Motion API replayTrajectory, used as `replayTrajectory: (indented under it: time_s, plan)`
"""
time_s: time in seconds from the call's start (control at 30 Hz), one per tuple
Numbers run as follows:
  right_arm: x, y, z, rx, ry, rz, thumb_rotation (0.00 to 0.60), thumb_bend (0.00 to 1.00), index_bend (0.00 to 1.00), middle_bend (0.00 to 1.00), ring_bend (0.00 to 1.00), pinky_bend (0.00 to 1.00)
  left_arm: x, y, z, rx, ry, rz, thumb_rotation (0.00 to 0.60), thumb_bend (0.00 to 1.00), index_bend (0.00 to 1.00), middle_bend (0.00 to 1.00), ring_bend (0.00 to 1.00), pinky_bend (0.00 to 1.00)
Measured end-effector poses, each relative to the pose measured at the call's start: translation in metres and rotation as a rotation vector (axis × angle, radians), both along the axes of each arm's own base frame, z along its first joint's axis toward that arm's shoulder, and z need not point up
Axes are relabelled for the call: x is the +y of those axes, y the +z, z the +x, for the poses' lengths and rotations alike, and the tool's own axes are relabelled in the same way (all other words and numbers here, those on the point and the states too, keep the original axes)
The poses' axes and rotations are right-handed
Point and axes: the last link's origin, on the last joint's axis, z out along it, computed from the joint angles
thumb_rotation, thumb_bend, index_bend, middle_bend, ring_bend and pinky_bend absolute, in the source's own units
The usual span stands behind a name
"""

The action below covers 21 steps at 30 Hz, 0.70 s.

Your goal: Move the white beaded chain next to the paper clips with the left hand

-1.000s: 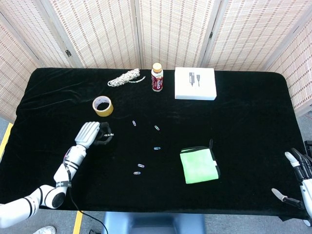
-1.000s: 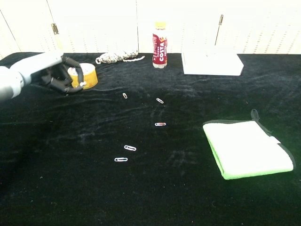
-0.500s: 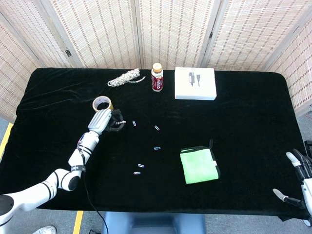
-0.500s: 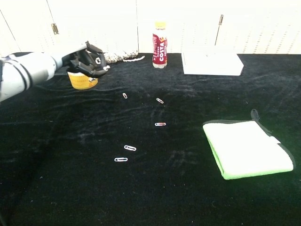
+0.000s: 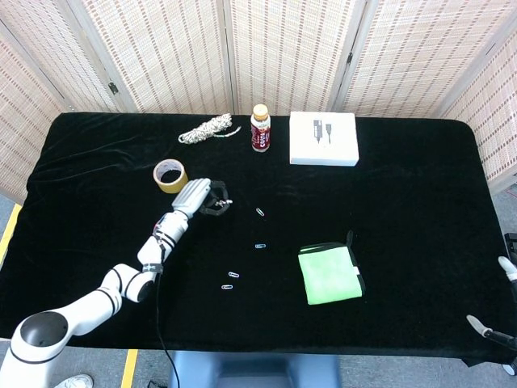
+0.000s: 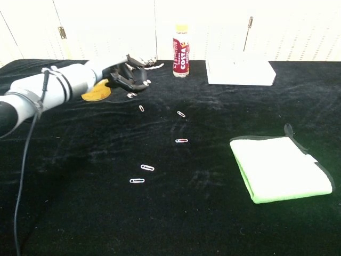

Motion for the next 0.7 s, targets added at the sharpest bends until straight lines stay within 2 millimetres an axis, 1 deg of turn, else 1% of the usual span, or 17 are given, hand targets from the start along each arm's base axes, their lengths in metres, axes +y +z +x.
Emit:
replayTrajectory:
  time_s: [0.3, 0.47, 0.7]
  plan:
    - [0.012, 0.004, -0.005, -0.008, -0.041, -0.052, 0.6, 0.01, 0.0, 0.0, 0.0, 0.0, 0.001, -0.025, 0.006, 0.022, -0.024, -0.045, 0.6, 0.51, 0.89, 1.0, 1.0, 1.0]
    - [0.016, 0.004, -0.008, -0.014, -0.061, -0.062, 0.6, 0.01, 0.0, 0.0, 0.0, 0.0, 0.005, -0.031, 0.009, 0.032, -0.029, -0.048, 0.6, 0.51, 0.89, 1.0, 1.0, 1.0]
    - [0.017, 0.004, -0.01, -0.015, -0.072, -0.07, 0.6, 0.01, 0.0, 0.0, 0.0, 0.0, 0.01, -0.033, 0.011, 0.044, -0.032, -0.04, 0.6, 0.51, 0.89, 1.0, 1.0, 1.0]
